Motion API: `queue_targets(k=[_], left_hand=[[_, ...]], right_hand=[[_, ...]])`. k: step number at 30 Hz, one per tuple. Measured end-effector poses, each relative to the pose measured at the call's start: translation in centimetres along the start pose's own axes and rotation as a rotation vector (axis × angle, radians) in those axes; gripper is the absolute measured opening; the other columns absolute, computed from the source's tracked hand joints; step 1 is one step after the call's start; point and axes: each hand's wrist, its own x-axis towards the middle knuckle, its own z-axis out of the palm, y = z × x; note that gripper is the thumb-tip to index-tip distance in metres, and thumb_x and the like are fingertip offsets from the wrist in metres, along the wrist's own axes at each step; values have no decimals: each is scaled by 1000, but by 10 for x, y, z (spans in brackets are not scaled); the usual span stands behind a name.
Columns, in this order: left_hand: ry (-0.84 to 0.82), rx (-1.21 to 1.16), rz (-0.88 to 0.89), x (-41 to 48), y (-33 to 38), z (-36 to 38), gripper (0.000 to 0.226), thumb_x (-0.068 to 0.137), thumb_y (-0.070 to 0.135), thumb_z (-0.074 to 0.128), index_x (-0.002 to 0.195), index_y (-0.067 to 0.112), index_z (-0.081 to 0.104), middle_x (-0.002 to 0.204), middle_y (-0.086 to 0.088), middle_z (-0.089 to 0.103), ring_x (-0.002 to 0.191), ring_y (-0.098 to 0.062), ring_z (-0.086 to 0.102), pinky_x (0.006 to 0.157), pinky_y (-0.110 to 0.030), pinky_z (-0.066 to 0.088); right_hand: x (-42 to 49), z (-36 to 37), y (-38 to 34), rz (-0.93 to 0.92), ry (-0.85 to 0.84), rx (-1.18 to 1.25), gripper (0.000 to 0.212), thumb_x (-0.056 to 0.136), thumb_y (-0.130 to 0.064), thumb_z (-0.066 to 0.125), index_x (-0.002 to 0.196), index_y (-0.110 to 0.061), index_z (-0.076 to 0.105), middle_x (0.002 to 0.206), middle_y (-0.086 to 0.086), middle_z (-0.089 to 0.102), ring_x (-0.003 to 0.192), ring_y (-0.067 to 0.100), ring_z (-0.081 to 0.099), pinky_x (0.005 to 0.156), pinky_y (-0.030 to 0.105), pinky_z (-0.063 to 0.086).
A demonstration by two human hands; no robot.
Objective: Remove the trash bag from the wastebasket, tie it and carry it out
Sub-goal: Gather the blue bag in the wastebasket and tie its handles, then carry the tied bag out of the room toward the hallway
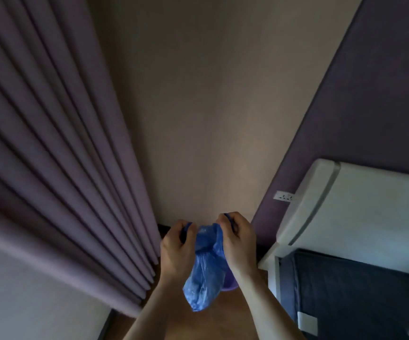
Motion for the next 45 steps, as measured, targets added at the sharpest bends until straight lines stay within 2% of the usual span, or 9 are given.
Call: queue_targets(k=[8,10,13,17,19,21,24,41,45], left_hand=[[338,34,-105,-50,3,-35,35,94,17,57,62,25,47,51,8,49,51,-3,40,50,-25,35],[466,42,-169,-71,-2,-45,33,94,17,57,63,17,46,54,-2,45,52,-7,38,53,-35,37],[639,38,-221,-111,-8,-64,34,96,16,55,64,13,45,53,3,42,53,-6,36,53,-30,34],[866,56,-255,-170,-14,-93,30,96,19,54,69,8,53,56,-1,50,54,-8,41,56,-33,38],[976,90,-270,-202,-16,-108,31,94,26,51,70,6,54,59,-4,53,56,-12,44,60,-37,40],[1074,115,-294,-237,-15,-122,31,93,28,48,68,11,54,56,6,52,54,-7,43,58,-30,39],[1237,143,-346,-293,-15,-143,33,92,31,47,68,9,55,55,6,52,54,-4,44,55,-24,36],[1980,165,-510,-649,-9,-177,30,93,29,48,69,12,56,57,17,55,53,-3,45,57,-28,37],[2100,195,-522,-723,-2,-174,31,93,29,47,70,11,56,58,18,56,54,-1,47,58,-29,39]], right_hand=[[-23,22,-12,-102,-400,89,25,95,-9,59,70,-10,61,67,-3,65,59,6,57,58,14,44],[-36,31,-11,-112,-496,117,24,95,-12,59,72,-7,62,68,-2,67,60,6,59,60,16,45],[-66,44,-11,-117,-644,159,25,91,-23,57,73,-7,64,68,4,68,63,13,61,63,25,49],[-116,63,-18,-148,-873,180,24,89,-30,55,76,-13,66,71,-7,70,64,1,60,64,17,47],[-145,74,-21,-175,-978,174,27,88,-36,54,75,-16,66,66,-8,68,65,6,61,67,27,49],[-178,83,-23,-198,-1091,185,32,87,-43,52,73,-16,64,56,-12,60,58,11,55,61,38,46],[-236,86,-31,-219,-1251,212,35,84,-46,51,71,-16,63,48,-15,52,49,8,44,55,33,37],[-587,-11,-52,-429,-2072,244,42,96,-22,58,57,-38,55,47,-17,47,48,8,40,50,34,35],[-660,-47,-48,-454,-2206,254,29,95,-22,60,67,-24,62,51,-15,52,51,10,45,52,34,37]])
